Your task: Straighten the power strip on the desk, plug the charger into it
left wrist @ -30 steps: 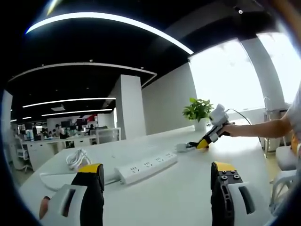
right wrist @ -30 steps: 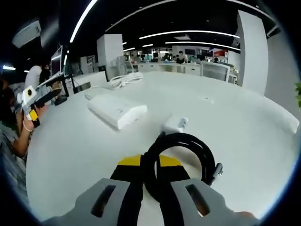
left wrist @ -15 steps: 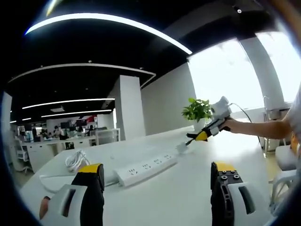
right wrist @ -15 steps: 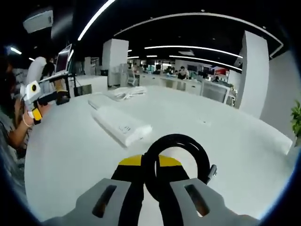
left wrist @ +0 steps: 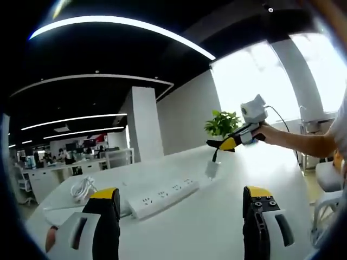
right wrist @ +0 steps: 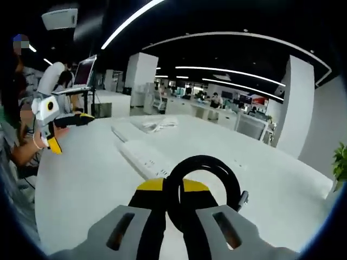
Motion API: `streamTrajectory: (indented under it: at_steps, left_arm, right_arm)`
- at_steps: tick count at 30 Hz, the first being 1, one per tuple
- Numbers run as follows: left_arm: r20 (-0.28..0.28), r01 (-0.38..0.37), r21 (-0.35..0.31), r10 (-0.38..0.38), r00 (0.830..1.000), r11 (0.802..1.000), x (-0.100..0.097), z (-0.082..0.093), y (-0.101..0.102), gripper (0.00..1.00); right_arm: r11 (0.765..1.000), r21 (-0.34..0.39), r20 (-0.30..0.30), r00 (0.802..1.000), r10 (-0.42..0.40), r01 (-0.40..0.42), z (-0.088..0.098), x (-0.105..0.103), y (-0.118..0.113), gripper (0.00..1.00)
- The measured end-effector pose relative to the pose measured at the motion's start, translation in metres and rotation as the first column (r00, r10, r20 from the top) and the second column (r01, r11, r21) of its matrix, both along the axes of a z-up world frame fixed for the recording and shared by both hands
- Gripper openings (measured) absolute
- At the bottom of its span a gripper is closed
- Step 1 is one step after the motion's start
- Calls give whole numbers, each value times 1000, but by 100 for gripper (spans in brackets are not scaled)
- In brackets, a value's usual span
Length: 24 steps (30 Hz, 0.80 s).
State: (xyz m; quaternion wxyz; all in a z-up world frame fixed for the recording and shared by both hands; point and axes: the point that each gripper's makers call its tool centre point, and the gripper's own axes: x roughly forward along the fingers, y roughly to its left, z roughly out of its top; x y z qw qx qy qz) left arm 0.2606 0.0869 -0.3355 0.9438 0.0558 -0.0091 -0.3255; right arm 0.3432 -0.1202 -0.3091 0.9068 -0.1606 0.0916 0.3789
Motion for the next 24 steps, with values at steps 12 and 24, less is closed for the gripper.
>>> streamTrajectory:
  at_steps: [12,24]
  left_arm:
    - [11,-44,-50,44,999,998,18,7,-20,94]
    - [-11,-136,-44,135,991,990,42,-3,-41,99]
  right_arm:
    - [999,54,68,998,-6,2,29,-10,30,6]
    - [993,113,89,996,16,-26,41,-17,54,7]
